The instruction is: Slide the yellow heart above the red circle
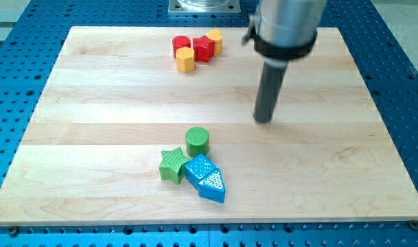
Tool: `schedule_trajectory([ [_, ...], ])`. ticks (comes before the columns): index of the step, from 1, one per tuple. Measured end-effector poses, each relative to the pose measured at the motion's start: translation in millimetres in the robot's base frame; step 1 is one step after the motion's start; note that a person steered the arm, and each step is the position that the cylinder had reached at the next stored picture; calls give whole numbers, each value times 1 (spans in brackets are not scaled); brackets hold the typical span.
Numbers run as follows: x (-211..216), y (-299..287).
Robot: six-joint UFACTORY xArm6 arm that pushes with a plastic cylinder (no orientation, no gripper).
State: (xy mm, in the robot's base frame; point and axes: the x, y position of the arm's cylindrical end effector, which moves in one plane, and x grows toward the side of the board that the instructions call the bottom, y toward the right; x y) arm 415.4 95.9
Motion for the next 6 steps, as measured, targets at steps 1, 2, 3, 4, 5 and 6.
schedule_trajectory([
  [1,-97,10],
  [2,-144,-14],
  [3,-166,-28],
  [4,-175,-47],
  [5,-186,-79],
  [6,-175,-131],
])
